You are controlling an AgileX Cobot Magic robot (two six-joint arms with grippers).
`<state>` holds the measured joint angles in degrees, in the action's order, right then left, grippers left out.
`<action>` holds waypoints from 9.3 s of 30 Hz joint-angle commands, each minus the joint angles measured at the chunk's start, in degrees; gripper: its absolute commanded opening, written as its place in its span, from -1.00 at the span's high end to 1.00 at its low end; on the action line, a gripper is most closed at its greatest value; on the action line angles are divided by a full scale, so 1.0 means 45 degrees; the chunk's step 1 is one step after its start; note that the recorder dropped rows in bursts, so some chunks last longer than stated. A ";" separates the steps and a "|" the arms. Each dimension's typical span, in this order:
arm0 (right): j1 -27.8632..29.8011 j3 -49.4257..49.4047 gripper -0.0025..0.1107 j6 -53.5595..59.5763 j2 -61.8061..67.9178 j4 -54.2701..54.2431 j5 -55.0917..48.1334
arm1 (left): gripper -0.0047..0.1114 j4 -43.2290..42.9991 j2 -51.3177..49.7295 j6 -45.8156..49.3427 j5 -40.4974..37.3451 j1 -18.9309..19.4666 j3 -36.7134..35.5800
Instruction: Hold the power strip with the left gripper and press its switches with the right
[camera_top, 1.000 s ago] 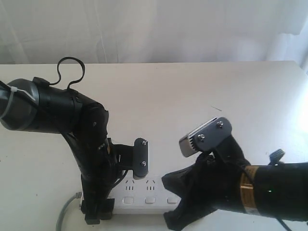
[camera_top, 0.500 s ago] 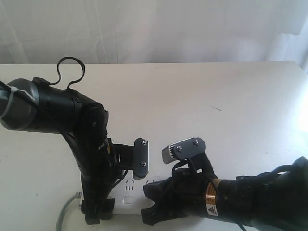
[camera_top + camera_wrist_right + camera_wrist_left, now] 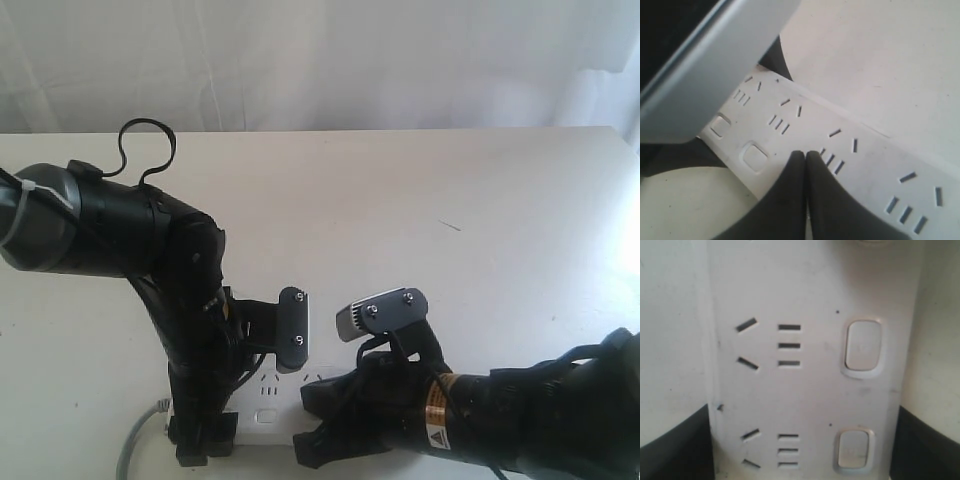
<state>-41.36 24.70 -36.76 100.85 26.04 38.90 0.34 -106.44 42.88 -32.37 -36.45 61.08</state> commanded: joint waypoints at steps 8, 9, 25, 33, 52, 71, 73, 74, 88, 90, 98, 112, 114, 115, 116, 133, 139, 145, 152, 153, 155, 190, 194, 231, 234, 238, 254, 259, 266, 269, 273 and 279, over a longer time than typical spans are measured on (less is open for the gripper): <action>-0.0578 -0.0026 0.96 -0.0588 0.0589 0.0497 -0.0705 | 0.92 -0.0286 -0.0629 0.0126 0.0396 -0.0048 -0.0389; -0.0578 -0.0026 0.96 -0.0654 0.0589 0.0497 -0.0928 | 0.92 -0.0286 -0.0629 0.0126 0.0396 -0.0048 -0.0389; -0.0578 -0.0026 0.96 -0.0639 0.0183 0.0413 -0.1155 | 0.92 -0.0260 -0.0629 0.0126 0.0193 -0.0048 -0.0389; -0.0578 -0.0026 0.96 0.0176 -0.0473 -0.0707 -0.1675 | 0.92 -0.0260 -0.0629 0.0126 0.0176 -0.0048 -0.0389; -0.0578 -0.0026 0.96 0.1873 -0.0445 -0.2897 -0.2046 | 0.92 -0.0181 -0.0629 0.0151 -0.0035 -0.0048 -0.0389; -0.0578 -0.0058 0.96 0.1655 -0.0780 -0.2356 -0.2088 | 0.92 -0.0181 -0.0629 0.0182 -0.0253 -0.0048 -0.0389; -0.0578 -0.0179 0.96 0.1655 -0.0780 -0.2356 -0.1983 | 0.92 -0.0181 -0.0629 0.0182 -0.0253 -0.0048 -0.0389; -0.0578 -0.0229 0.96 0.1655 -0.0780 -0.2356 -0.2009 | 0.92 -0.0181 -0.0629 0.0182 -0.0281 -0.0048 -0.0389; -0.0578 -0.0319 0.96 -0.0310 -0.0780 0.0183 -0.1759 | 0.92 -0.0181 -0.0629 0.0182 -0.0453 -0.0048 -0.0389; -0.0578 -0.0319 0.96 -0.0310 -0.0780 0.0183 -0.1983 | 0.92 -0.0181 -0.0629 0.0182 -0.0453 -0.0048 -0.0389; -0.0578 -0.0319 0.96 -0.0560 -0.0780 0.1172 -0.2471 | 0.92 -0.0181 -0.0629 0.0182 -0.0500 -0.0048 -0.0389; -0.0578 -0.0319 0.96 -0.0722 -0.0726 0.1991 -0.0867 | 0.92 -0.0077 -0.0629 -0.0254 -0.0557 -0.0048 -0.0389; -0.0578 -0.0319 0.96 -0.0110 -0.0726 0.1136 -0.0981 | 0.92 -0.0077 -0.0629 -0.0254 -0.0621 -0.0048 -0.0389; -0.0578 -0.0319 0.96 0.0152 -0.0726 0.0824 -0.1014 | 0.92 -0.0077 -0.0629 -0.0207 -0.0673 -0.0048 -0.0389; -0.0578 -0.0319 0.96 0.0289 -0.0726 0.0549 -0.0991 | 0.92 -0.0077 -0.0629 -0.0207 -0.0751 -0.0048 -0.0389; -0.0578 -0.0319 0.96 0.1149 -0.0726 -0.0566 -0.1383 | 0.92 -0.0077 -0.0629 -0.0145 -0.0825 -0.0048 -0.0389; -0.0578 -0.0319 0.96 0.1149 -0.0726 -0.0589 -0.1509 | 0.92 -0.0077 -0.0629 -0.0145 -0.0825 -0.0048 -0.0389; -0.0578 -0.0319 0.96 0.1149 -0.0726 -0.0560 -0.2492 | 0.92 -0.0077 -0.0629 -0.0145 -0.0825 -0.0048 -0.0389; -0.0578 -0.0319 0.96 0.1125 -0.0726 -0.0287 -0.2628 | 0.92 -0.0077 -0.0629 -0.0146 -0.0724 -0.0048 -0.0389; -0.0578 -0.0319 0.96 0.1059 -0.0726 -0.0169 -0.2628 | 0.92 -0.0077 -0.0629 -0.0146 -0.0724 -0.0048 -0.0389; -0.0578 -0.0319 0.96 0.0916 -0.0726 -0.0019 -0.2628 | 0.92 -0.0077 -0.0629 -0.0146 -0.0724 -0.0048 -0.0389; -0.0578 -0.0458 0.96 0.0805 -0.2785 -0.0030 -0.2804 | 0.92 -0.0077 -0.0629 -0.0190 -0.0730 -0.0048 -0.0389; -0.0578 -0.0458 0.96 0.1049 -0.2739 -0.0482 -0.3670 | 0.92 -0.0077 -0.0629 -0.0249 -0.0730 -0.0048 -0.0389; -0.0578 -0.0458 0.96 0.2710 -0.2330 -0.2921 -0.5034 | 0.92 -0.0173 -0.0629 -0.0831 -0.0725 -0.0048 -0.0389; -0.0578 -0.0458 0.96 0.2710 -0.2330 -0.2921 -0.5034 | 0.92 -0.0173 -0.0629 -0.1042 -0.0700 -0.0048 -0.0389; -0.0578 -0.0458 0.96 0.2710 -0.2330 -0.2921 -0.5034 | 0.92 -0.0197 -0.0629 -0.1138 -0.0700 -0.0048 -0.0389; -0.0578 -0.0458 0.96 0.2799 -0.0815 -0.2921 -0.4371 | 0.92 -0.0194 -0.0629 -0.1582 -0.0727 -0.0048 -0.0389; -0.0578 -0.0458 0.96 0.2799 -0.0816 -0.2921 -0.4685 | 0.92 -0.0194 -0.0629 -0.1582 -0.0727 -0.0048 -0.0389; -0.0578 -0.0458 0.96 0.2748 -0.1290 -0.2876 -0.4734 | 0.92 -0.0194 -0.0629 -0.1582 -0.0727 -0.0048 -0.0389; -0.0578 -0.0458 0.96 0.2748 -0.2363 -0.2876 -0.4734 | 0.92 -0.0194 -0.0629 -0.1582 -0.0727 -0.0048 -0.0389; -0.0578 -0.0458 0.96 0.2748 -0.2880 -0.2876 -0.5358 | 0.92 -0.0194 -0.0629 -0.1616 -0.0727 -0.0048 -0.0389; -0.0578 -0.0837 0.96 0.2699 -0.2837 -0.2876 -0.5038 | 0.92 -0.0194 -0.0629 -0.1630 -0.0702 -0.0048 -0.0389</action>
<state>-43.97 22.21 -24.61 88.16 12.65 15.96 -1.65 -106.44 37.21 -34.15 -36.77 61.20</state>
